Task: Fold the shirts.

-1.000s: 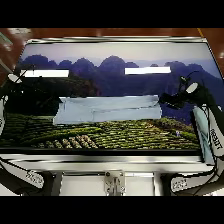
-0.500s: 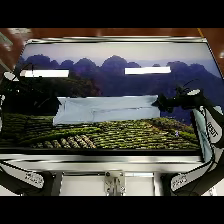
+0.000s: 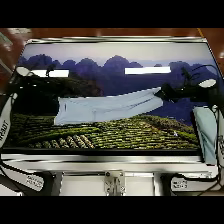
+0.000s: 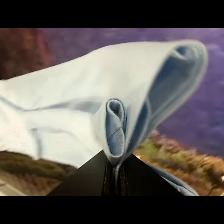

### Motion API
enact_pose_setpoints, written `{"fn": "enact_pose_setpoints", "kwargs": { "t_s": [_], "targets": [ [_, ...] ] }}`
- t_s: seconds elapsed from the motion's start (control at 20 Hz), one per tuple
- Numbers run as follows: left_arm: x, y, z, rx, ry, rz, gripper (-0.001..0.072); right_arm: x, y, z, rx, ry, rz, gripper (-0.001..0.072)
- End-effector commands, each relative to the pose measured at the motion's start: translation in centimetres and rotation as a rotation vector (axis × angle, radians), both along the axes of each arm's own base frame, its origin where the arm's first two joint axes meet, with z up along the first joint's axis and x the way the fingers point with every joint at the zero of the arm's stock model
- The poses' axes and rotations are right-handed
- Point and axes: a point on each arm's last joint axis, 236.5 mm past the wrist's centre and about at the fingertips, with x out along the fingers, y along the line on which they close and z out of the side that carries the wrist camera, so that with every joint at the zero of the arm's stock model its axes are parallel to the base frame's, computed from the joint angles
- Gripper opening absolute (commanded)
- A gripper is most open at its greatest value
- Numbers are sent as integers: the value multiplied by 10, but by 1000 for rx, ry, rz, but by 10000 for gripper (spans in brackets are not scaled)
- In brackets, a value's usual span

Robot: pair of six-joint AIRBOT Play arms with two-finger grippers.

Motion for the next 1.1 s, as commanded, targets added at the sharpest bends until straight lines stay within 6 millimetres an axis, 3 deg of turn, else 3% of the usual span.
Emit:
{"fn": "enact_pose_setpoints", "kwargs": {
  "t_s": [0.0,0.1,0.35,0.45,0.6,0.7,0.85,0.95,1.05],
  "targets": [
    [-14,-95,-12,-2,-77,-84,52,-36,13,71,-2,-69,43,64],
    [-45,-151,-28,5,-83,-165,50,-55,16,99,-18,-86,36,64],
    [-80,-277,-43,-166,-78,-81,34,-99,17,137,-68,-91,16,64],
    [-109,-314,-50,-258,3,-96,34,-112,14,142,-100,-85,4,64],
    [-135,-343,-67,-324,93,-86,34,-118,10,147,-125,-85,-22,64],
    [-117,-338,-63,-343,55,-52,33,-118,10,147,-120,-81,-29,64],
    [-49,-290,-23,-335,-110,43,31,-108,9,154,-107,-124,-59,64],
    [-4,-231,20,-290,-259,75,31,-92,21,163,-102,-197,-69,64],
    [34,-151,69,-220,-389,142,31,-77,58,170,-78,-274,-24,64]
  ]
}}
